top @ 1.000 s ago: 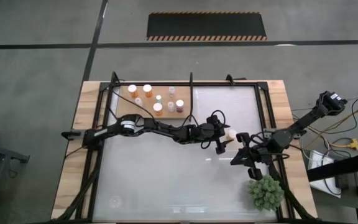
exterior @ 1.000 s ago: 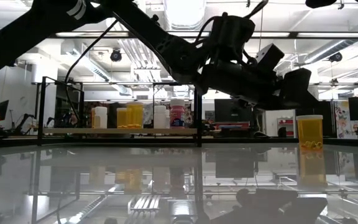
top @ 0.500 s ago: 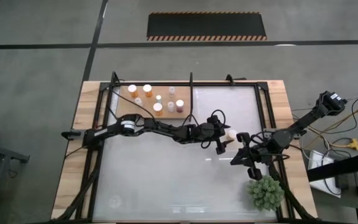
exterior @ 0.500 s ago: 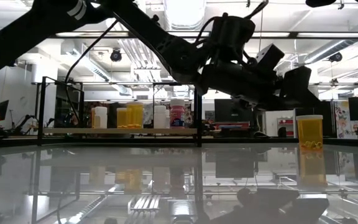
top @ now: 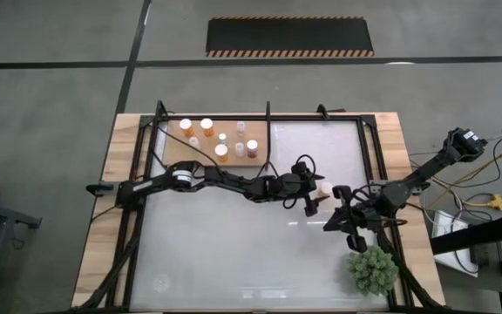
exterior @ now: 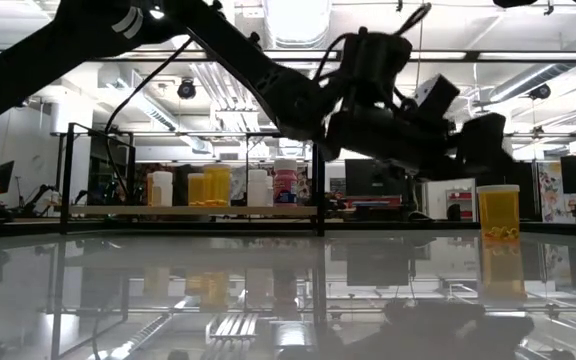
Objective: Pick and place medicine bottles onto shelf by color
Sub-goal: Put the large yellow pill bottle on the shelf
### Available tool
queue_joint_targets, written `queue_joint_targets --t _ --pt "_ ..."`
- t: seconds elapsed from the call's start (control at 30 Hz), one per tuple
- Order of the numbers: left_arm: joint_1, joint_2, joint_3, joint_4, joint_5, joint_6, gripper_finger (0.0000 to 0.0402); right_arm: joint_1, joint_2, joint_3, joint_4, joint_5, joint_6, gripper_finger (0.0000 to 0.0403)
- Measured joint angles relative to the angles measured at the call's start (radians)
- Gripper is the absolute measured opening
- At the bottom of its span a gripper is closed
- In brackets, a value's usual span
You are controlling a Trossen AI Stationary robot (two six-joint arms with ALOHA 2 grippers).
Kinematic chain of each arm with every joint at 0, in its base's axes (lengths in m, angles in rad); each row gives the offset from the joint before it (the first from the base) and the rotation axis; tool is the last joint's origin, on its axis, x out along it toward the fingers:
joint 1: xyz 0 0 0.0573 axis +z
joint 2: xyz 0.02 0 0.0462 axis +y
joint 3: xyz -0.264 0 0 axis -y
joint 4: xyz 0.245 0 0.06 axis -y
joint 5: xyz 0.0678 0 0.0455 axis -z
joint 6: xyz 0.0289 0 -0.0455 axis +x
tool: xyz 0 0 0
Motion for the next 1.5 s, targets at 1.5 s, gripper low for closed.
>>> queue_joint_targets --t 1.5 --pt "0.008 0.032 -0.013 -0.007 0.018 -0.081 0.0216 0.000 0.000 0.000 -0.002 0.000 0.002 0.0009"
